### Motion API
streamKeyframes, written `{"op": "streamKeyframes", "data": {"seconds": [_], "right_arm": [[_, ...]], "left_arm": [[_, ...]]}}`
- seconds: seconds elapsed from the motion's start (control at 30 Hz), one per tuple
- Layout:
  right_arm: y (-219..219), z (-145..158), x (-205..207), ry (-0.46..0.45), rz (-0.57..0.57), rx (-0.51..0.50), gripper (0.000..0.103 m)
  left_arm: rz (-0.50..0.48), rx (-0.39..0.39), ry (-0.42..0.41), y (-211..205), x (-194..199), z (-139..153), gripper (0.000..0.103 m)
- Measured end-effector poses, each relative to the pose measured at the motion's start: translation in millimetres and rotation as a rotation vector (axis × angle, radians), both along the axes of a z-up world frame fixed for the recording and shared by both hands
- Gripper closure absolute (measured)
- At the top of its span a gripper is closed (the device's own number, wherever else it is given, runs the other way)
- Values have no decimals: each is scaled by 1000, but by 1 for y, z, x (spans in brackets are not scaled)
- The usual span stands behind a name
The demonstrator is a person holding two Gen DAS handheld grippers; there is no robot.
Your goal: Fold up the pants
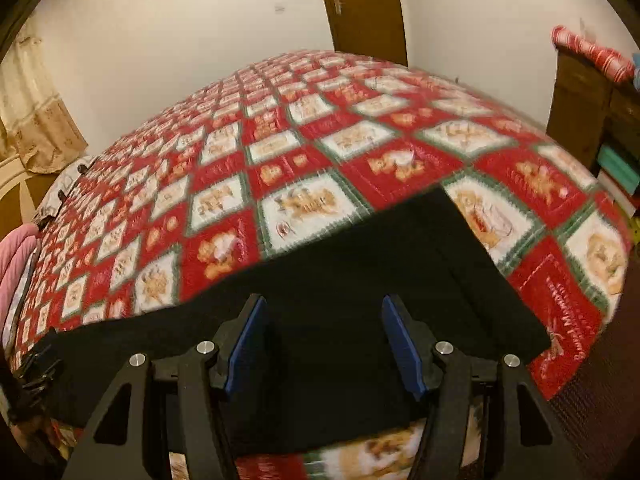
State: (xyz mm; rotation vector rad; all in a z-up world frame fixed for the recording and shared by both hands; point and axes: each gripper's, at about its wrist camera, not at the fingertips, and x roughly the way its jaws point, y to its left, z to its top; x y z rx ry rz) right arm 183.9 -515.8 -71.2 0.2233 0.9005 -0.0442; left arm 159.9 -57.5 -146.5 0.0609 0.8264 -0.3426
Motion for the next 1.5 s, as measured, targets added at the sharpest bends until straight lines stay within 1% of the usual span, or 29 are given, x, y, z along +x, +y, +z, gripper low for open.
{"op": "streamKeyframes", "data": {"seconds": [0.03,0.07,0.1,0.13,0.2,0.23,0.3,0.33,0.4,0.47,0.53,0.57,0.6,0.63,0.67,0.73,0.77,0.8,0.83,0.9,0.97,1.0,1.07,1.1,1.13,1.3,1.43,1.5], "right_arm": [[-4,-2,0,-12,5,10,41],[-6,-2,0,-14,6,17,42],[-7,0,-2,-21,6,25,42],[-9,5,-4,-41,3,33,42],[-17,13,-8,-74,-28,21,41],[-24,16,-9,-83,-44,33,41],[-43,23,-16,-119,-84,101,41],[-49,26,-20,-136,-111,116,41],[-48,31,-23,-161,-112,141,41],[-31,32,-21,-171,-64,173,41],[10,27,-12,-145,60,174,41],[26,25,-10,-133,104,162,41],[52,20,-6,-115,170,144,41],[68,15,-5,-98,218,144,41],[85,9,-4,-84,272,167,41],[112,-3,-2,-69,382,269,41],[121,-9,-1,-61,420,305,41],[126,-15,0,-50,440,318,41],[130,-22,2,-36,445,311,41],[131,-37,6,5,386,245,43],[123,-43,7,16,369,282,47],[121,-43,7,10,366,286,47],[121,-39,5,-3,360,256,47],[122,-38,3,-11,358,234,47],[122,-39,2,-14,357,225,47],[103,-34,4,-28,331,254,47],[91,-31,2,-36,293,254,47],[87,-22,-4,-54,267,230,46]], "left_arm": [[-3,30,16,-5,2,-8,31],[-2,54,6,-8,0,-10,29],[-9,75,-15,-12,-3,-10,24],[-16,85,-19,-15,-5,-10,22],[-12,88,-21,-16,-7,-9,20],[-12,85,-19,-16,-6,-8,20],[-17,60,-19,-17,-6,-2,20],[-24,48,-26,-20,-5,0,20],[-49,41,-48,-30,-6,9,20],[-75,54,-62,-44,-2,13,20],[-88,71,-72,-58,1,15,20],[-92,72,-72,-63,4,15,20],[-98,70,-73,-70,6,16,20],[-106,62,-76,-76,8,17,20],[-115,56,-81,-82,8,19,20],[-144,48,-95,-93,8,22,20],[-156,50,-101,-98,8,22,20],[-167,59,-104,-103,9,22,20],[-173,72,-102,-109,11,19,20],[-177,88,-89,-114,16,13,20],[-159,126,-59,-116,23,2,20],[-149,125,-47,-115,26,-1,20],[-139,86,-21,-109,29,-5,18],[-132,73,-20,-107,29,-6,15],[-128,73,-20,-106,28,-6,15],[-113,54,-10,-104,24,-4,15],[-101,40,-6,-96,19,-3,15],[-93,36,-8,-92,15,0,15]]}}
